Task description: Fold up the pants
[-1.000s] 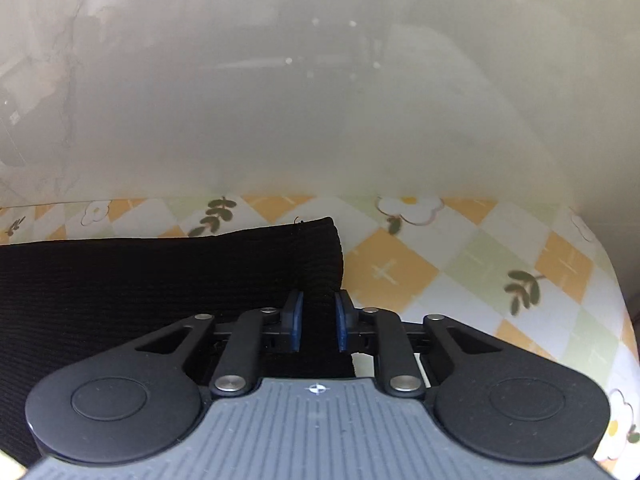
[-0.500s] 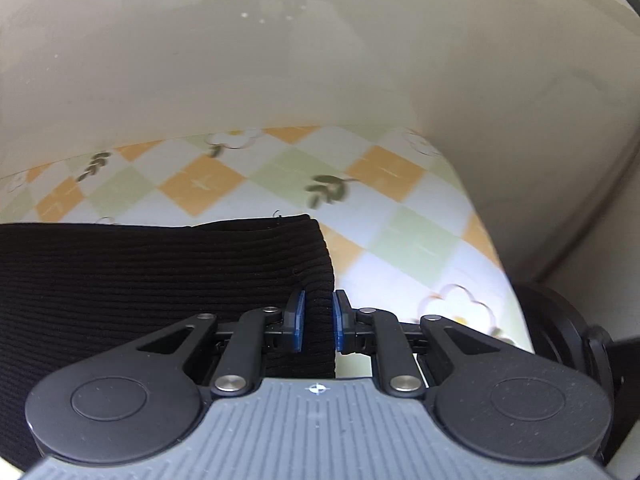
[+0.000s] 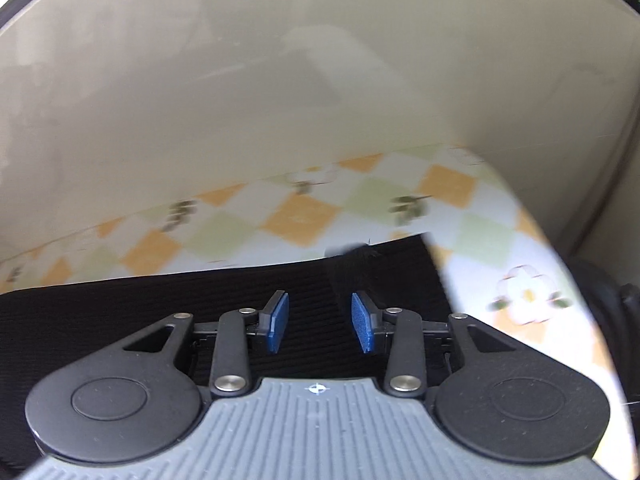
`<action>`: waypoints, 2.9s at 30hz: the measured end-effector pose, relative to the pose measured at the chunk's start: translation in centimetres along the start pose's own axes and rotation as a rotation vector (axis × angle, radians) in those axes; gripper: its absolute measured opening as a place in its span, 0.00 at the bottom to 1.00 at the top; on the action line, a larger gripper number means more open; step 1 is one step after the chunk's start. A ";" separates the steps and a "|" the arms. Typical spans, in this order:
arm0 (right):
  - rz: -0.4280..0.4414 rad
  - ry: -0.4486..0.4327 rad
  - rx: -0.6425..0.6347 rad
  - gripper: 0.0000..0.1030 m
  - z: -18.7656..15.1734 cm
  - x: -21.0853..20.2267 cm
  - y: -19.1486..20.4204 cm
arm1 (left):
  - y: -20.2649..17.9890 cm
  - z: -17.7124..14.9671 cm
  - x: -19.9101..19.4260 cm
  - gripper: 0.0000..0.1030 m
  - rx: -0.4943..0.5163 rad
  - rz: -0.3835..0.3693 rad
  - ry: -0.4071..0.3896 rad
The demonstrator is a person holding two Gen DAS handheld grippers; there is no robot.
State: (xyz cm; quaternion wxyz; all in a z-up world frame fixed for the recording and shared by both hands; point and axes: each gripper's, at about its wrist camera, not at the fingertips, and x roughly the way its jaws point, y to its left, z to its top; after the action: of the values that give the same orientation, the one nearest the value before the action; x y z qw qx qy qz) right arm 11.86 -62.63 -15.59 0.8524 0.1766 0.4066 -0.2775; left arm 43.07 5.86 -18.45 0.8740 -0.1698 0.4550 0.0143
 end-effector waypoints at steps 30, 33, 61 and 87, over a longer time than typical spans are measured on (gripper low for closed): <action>0.125 0.170 0.047 0.38 -11.7 -3.5 16.1 | 20.3 5.3 2.0 0.46 -0.123 0.232 -0.083; 0.140 0.191 0.025 0.38 -13.0 -4.0 16.3 | 20.6 5.7 2.4 0.45 -0.146 0.253 -0.094; 0.328 0.264 -0.266 0.14 -18.8 -10.2 20.4 | 14.0 -4.8 -5.8 0.62 0.102 -0.031 0.067; 0.559 0.255 -0.196 0.14 -24.2 -15.3 18.4 | -3.0 -17.9 -3.2 0.75 0.544 -0.045 0.185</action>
State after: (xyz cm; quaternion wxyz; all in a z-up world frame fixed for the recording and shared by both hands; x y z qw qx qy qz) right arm 0.91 -30.45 -16.82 0.8508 0.2317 0.4706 0.0325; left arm 27.62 -2.11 -24.48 0.8423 0.0601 0.5163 -0.1430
